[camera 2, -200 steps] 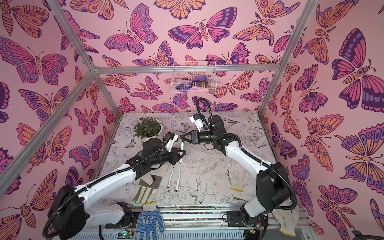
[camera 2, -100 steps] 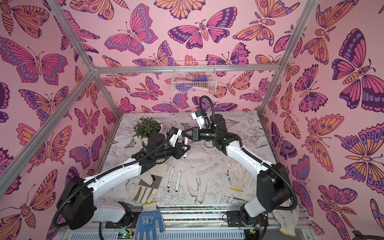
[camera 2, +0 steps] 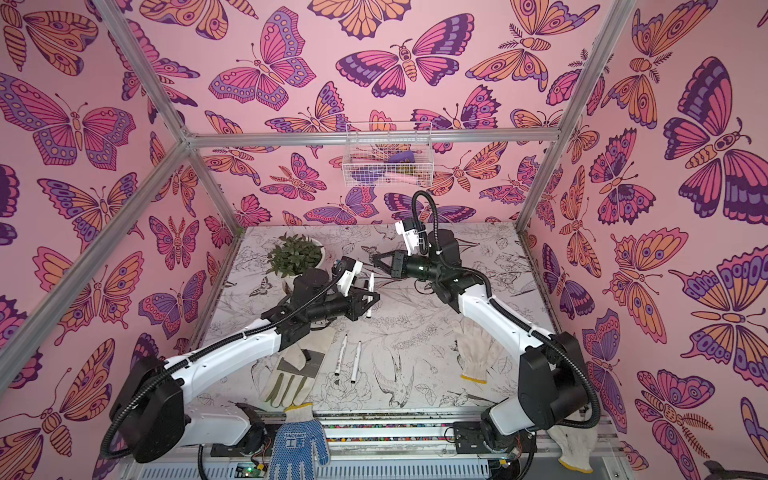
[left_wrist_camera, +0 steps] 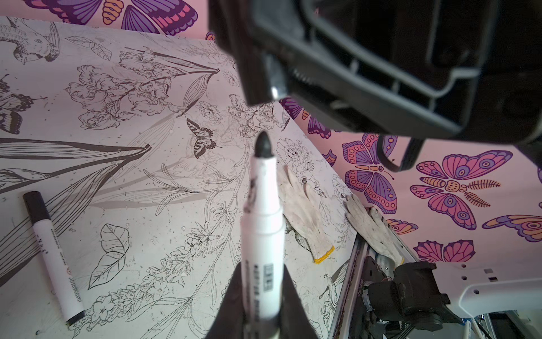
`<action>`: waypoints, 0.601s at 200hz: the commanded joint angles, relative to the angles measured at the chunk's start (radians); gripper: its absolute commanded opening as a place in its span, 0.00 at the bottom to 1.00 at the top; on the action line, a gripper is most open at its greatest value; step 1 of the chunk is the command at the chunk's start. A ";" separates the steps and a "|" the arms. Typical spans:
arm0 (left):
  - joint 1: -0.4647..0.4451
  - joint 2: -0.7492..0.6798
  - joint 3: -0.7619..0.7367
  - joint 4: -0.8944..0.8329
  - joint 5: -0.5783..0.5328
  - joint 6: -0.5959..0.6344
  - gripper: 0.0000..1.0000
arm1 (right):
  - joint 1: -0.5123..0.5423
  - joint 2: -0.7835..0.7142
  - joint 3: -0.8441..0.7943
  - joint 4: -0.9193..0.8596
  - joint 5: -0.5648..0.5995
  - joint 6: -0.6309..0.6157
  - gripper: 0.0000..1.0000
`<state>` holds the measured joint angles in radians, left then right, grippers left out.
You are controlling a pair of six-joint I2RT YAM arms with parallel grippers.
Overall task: Insert the pens into the pen caps
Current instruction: 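Lower the black cap onto the white marker tip with the right gripper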
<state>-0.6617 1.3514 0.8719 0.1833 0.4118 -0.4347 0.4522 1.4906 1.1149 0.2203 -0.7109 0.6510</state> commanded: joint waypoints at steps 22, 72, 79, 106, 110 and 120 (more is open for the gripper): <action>-0.003 -0.020 -0.004 0.010 0.008 0.010 0.00 | 0.000 0.017 0.003 0.056 0.014 0.022 0.00; -0.003 -0.015 0.001 0.008 0.009 0.010 0.00 | 0.001 0.032 0.006 0.085 -0.011 0.050 0.00; -0.003 -0.014 0.001 0.008 0.010 0.011 0.00 | 0.005 0.034 0.005 0.089 -0.017 0.049 0.00; -0.004 -0.012 0.004 0.005 0.008 0.012 0.00 | 0.011 0.037 -0.002 0.077 -0.030 0.044 0.00; -0.003 -0.012 0.004 0.005 0.007 0.013 0.00 | 0.011 0.036 -0.004 0.077 -0.031 0.045 0.00; -0.003 -0.012 0.006 0.005 0.008 0.014 0.00 | 0.013 0.035 -0.010 0.079 -0.038 0.047 0.00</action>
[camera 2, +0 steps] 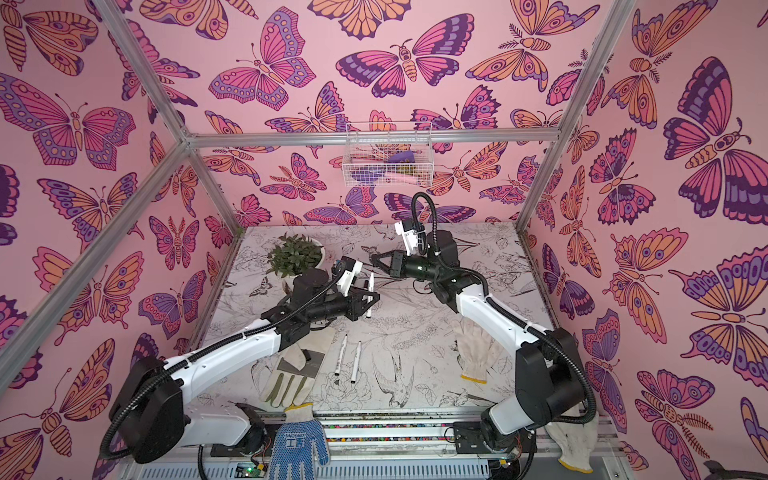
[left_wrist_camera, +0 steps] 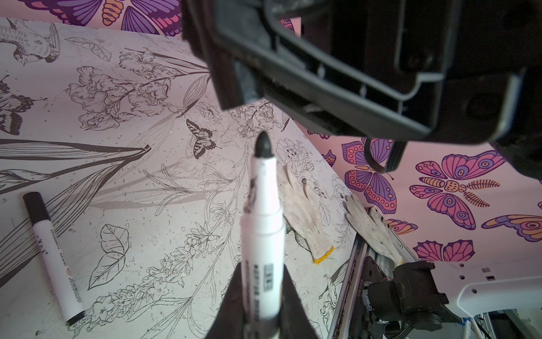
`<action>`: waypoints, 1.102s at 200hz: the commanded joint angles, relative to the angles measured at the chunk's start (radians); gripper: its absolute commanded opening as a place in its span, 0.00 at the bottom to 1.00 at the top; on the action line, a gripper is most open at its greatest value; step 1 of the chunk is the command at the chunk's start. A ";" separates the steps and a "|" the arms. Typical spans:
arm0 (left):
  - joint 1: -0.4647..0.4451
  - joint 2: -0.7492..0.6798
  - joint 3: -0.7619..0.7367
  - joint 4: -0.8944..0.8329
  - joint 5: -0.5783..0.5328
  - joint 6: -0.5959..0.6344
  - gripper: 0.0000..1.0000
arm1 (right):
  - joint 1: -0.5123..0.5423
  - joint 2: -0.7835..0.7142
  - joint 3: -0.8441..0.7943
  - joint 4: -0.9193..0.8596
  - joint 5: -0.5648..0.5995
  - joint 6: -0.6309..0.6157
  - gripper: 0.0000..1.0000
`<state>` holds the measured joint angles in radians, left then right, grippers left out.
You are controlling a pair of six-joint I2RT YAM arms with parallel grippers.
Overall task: Insert the pens into the pen caps
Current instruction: 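Lower the black cap onto the white marker tip with the right gripper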
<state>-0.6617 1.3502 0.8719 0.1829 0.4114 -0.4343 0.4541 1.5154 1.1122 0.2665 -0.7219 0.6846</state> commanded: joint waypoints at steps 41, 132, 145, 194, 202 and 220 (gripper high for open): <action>-0.004 -0.007 0.006 0.004 0.005 0.012 0.00 | 0.017 -0.003 -0.018 0.036 -0.045 0.014 0.00; -0.006 -0.003 0.003 0.004 0.007 0.009 0.00 | 0.018 -0.018 0.020 0.051 -0.050 0.008 0.00; -0.006 -0.003 0.003 0.004 0.005 0.009 0.00 | 0.018 -0.022 0.016 0.061 -0.067 0.009 0.00; -0.007 0.000 0.003 0.004 0.006 0.008 0.00 | 0.018 -0.049 0.009 0.068 -0.114 -0.009 0.00; -0.008 0.001 0.003 0.004 0.006 0.008 0.00 | 0.015 -0.050 0.010 0.064 -0.111 -0.010 0.00; -0.007 -0.003 0.000 0.003 0.003 0.008 0.00 | 0.011 -0.054 0.016 0.057 -0.114 -0.014 0.00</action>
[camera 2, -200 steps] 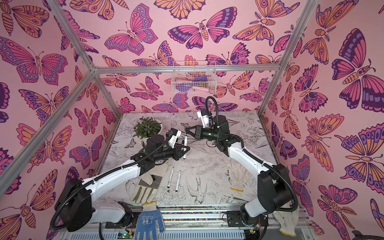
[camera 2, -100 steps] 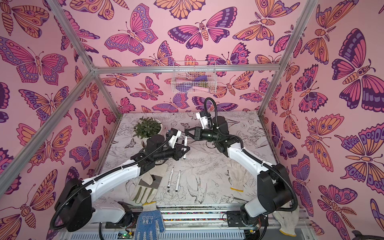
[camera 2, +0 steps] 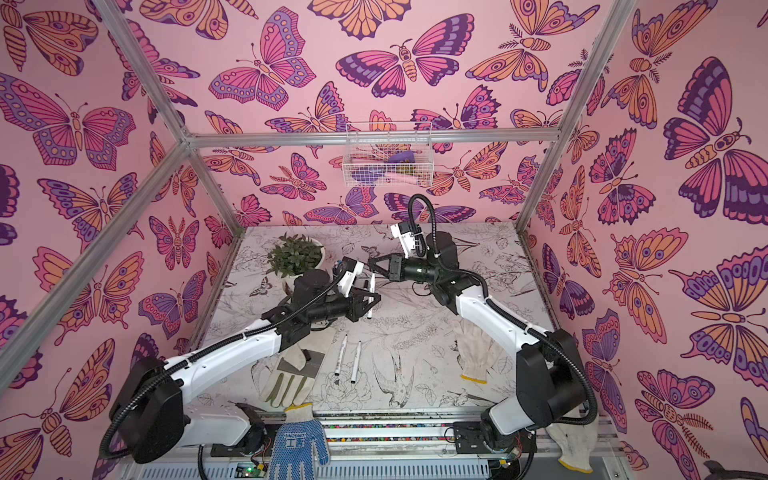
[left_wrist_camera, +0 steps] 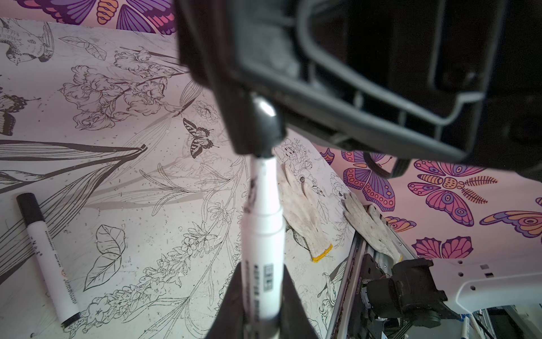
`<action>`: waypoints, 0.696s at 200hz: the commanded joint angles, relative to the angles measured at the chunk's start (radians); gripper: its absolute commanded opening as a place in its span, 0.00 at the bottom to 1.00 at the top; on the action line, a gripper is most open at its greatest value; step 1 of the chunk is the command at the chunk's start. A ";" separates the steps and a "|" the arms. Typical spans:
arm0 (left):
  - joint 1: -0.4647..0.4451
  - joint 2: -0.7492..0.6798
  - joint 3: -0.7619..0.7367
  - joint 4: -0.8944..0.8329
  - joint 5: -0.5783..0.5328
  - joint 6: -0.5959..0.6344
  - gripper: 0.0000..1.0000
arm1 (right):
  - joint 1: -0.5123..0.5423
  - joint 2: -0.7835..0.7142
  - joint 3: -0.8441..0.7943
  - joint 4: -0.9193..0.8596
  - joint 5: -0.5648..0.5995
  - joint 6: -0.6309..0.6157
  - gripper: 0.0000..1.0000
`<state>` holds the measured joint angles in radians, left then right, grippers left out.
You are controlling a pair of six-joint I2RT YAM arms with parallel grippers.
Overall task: Insert the pens into the pen caps
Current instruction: 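Lower the black cap onto the white marker tip with the right gripper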
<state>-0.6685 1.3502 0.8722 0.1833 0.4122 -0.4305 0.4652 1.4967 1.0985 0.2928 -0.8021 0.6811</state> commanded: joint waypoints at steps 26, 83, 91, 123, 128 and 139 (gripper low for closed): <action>-0.001 -0.008 -0.005 0.003 -0.004 0.006 0.00 | -0.005 -0.044 0.028 0.004 -0.035 -0.028 0.00; -0.004 -0.007 -0.001 0.004 -0.001 0.009 0.00 | -0.006 -0.032 0.008 -0.001 0.005 -0.041 0.00; -0.005 -0.004 0.000 0.004 0.002 0.010 0.00 | -0.007 -0.027 0.015 -0.007 0.014 -0.051 0.00; -0.007 -0.005 0.003 -0.002 -0.002 0.013 0.00 | -0.010 -0.004 0.044 -0.017 0.024 -0.066 0.00; -0.007 -0.006 0.003 -0.003 -0.003 0.013 0.00 | -0.010 0.000 0.044 -0.018 0.023 -0.065 0.00; -0.007 -0.007 0.001 -0.004 -0.003 0.013 0.00 | -0.010 0.004 0.043 -0.015 0.024 -0.060 0.00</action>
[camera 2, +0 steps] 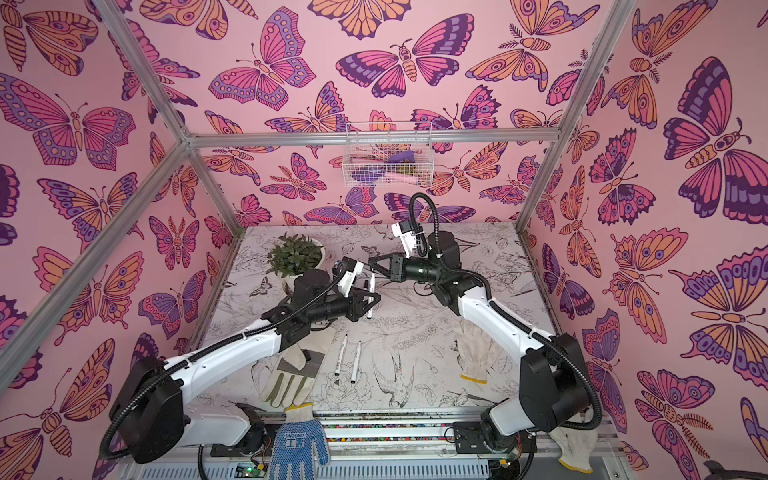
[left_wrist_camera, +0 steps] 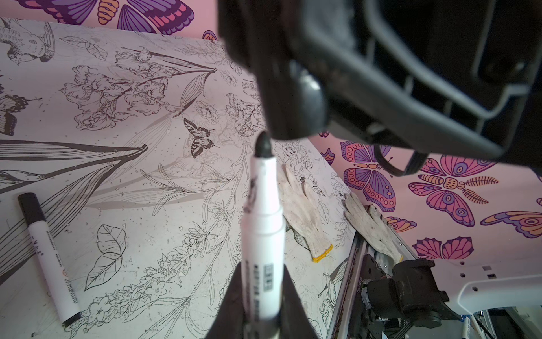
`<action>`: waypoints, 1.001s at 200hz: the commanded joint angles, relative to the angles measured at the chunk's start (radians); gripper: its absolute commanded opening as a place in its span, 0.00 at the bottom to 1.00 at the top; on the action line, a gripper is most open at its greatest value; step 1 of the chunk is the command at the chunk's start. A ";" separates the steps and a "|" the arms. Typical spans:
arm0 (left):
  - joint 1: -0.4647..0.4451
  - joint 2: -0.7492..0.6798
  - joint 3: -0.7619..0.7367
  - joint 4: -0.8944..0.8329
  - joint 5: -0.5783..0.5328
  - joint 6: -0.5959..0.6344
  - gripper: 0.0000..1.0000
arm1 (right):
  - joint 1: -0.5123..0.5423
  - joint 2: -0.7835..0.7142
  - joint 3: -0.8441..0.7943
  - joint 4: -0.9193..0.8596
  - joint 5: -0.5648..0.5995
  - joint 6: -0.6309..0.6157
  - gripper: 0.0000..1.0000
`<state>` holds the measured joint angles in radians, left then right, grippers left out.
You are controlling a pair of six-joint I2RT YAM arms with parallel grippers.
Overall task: Insert the pens into the pen caps
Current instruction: 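Lower the black cap onto the white marker tip with the right gripper, then press the cap onto the marker tip with the right while the left holds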
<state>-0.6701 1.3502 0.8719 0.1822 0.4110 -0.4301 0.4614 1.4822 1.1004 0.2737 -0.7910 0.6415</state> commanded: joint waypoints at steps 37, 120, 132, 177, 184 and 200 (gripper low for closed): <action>-0.005 -0.005 0.004 -0.003 -0.002 0.013 0.00 | -0.006 0.026 0.030 0.012 0.017 -0.019 0.00; -0.006 0.009 0.017 -0.007 -0.009 0.013 0.00 | -0.004 0.010 -0.015 0.018 -0.007 -0.002 0.00; -0.006 0.015 0.022 -0.007 -0.012 0.013 0.00 | -0.004 0.008 -0.023 0.030 -0.015 0.008 0.00; -0.003 0.027 0.039 0.027 -0.017 0.012 0.00 | -0.001 -0.013 -0.043 0.007 -0.022 -0.003 0.00; -0.001 0.028 0.040 0.041 -0.018 0.007 0.00 | -0.003 -0.018 -0.047 0.009 -0.021 -0.002 0.00; 0.005 0.040 0.055 0.064 -0.011 -0.007 0.00 | -0.002 -0.029 -0.053 0.017 -0.017 0.003 0.00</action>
<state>-0.6697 1.3750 0.8864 0.1822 0.3996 -0.4305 0.4595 1.4933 1.0584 0.2737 -0.7933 0.6395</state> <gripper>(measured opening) 0.152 0.159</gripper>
